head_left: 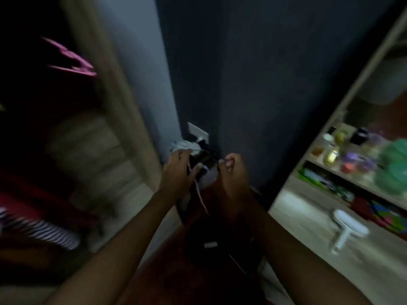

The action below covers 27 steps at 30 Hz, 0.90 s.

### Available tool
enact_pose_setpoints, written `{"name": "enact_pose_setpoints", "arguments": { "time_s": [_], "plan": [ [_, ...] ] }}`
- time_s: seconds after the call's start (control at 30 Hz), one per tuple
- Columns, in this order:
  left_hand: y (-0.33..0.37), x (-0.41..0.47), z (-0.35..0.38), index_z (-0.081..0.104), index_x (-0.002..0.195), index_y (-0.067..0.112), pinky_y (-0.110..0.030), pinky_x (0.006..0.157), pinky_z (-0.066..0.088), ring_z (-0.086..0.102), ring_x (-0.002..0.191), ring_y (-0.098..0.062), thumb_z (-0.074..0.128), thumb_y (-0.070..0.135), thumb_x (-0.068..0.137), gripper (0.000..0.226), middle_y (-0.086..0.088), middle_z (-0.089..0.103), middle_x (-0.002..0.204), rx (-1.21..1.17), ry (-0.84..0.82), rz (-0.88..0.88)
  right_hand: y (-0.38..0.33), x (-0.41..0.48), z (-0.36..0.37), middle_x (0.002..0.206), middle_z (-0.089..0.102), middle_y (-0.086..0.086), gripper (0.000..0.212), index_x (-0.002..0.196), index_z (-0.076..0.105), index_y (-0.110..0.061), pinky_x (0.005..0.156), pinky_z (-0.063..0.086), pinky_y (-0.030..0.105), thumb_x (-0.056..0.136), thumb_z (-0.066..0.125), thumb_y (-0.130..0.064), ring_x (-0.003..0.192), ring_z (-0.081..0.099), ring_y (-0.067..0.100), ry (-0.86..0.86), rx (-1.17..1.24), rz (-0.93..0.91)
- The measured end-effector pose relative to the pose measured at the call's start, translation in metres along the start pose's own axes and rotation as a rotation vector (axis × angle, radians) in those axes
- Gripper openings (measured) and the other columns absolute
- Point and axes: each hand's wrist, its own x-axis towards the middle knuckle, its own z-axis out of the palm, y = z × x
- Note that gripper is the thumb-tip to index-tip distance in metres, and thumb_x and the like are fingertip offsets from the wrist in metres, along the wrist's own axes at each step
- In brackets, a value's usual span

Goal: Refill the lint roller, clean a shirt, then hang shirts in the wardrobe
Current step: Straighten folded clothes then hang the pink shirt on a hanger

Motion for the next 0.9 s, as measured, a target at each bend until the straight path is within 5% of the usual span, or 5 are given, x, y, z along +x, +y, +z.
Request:
{"name": "enact_pose_setpoints", "arguments": {
  "time_s": [0.07,0.2,0.43,0.63,0.9],
  "plan": [
    [-0.035,-0.007,-0.075,0.056,0.131,0.012,-0.044,0.097,0.046,0.053,0.115,-0.031,0.046,0.056,0.095,0.057,-0.011,0.059,0.124,0.010,0.143,-0.022,-0.059,-0.005,0.047,0.080,0.053,0.000,0.011,0.097,0.056,-0.017,0.073,0.051,0.038,0.092,0.062,-0.026,0.070,0.053,0.017,-0.080,0.051,-0.121],
    [-0.091,-0.024,-0.221,0.056,0.131,0.012,-0.039,0.102,0.043,0.053,0.119,-0.025,0.057,0.044,0.098,0.046,-0.007,0.059,0.126,0.060,0.424,-0.034,-0.183,-0.026,0.136,0.073,0.048,-0.007,0.010,0.093,0.055,-0.019,0.066,0.045,0.021,0.094,0.065,-0.021,0.064,0.046,0.004,-0.242,0.190,-0.369],
    [-0.107,-0.039,-0.415,0.060,0.118,0.011,-0.038,0.090,0.048,0.059,0.103,-0.022,0.063,0.035,0.096,0.032,-0.005,0.061,0.108,0.187,0.765,0.022,-0.371,-0.060,0.218,0.076,0.054,-0.001,0.009,0.095,0.060,-0.011,0.063,0.043,0.013,0.094,0.065,-0.018,0.065,0.047,0.002,-0.443,0.374,-0.732],
    [-0.082,-0.024,-0.514,0.064,0.098,0.010,-0.034,0.072,0.046,0.059,0.083,-0.019,0.063,0.028,0.095,0.018,-0.002,0.065,0.091,0.345,0.939,0.150,-0.490,-0.049,0.233,0.073,0.058,-0.005,0.012,0.093,0.061,-0.012,0.063,0.042,0.014,0.094,0.066,-0.023,0.063,0.049,0.003,-0.456,0.439,-0.944],
    [-0.092,0.016,-0.581,0.062,0.103,0.012,-0.042,0.081,0.048,0.058,0.091,-0.023,0.059,0.034,0.088,0.027,-0.004,0.061,0.095,0.483,0.971,0.026,-0.582,-0.020,0.256,0.071,0.058,-0.006,0.007,0.090,0.059,-0.017,0.061,0.041,0.018,0.092,0.064,-0.021,0.060,0.050,0.000,-0.478,0.428,-1.113]
  ]
}}
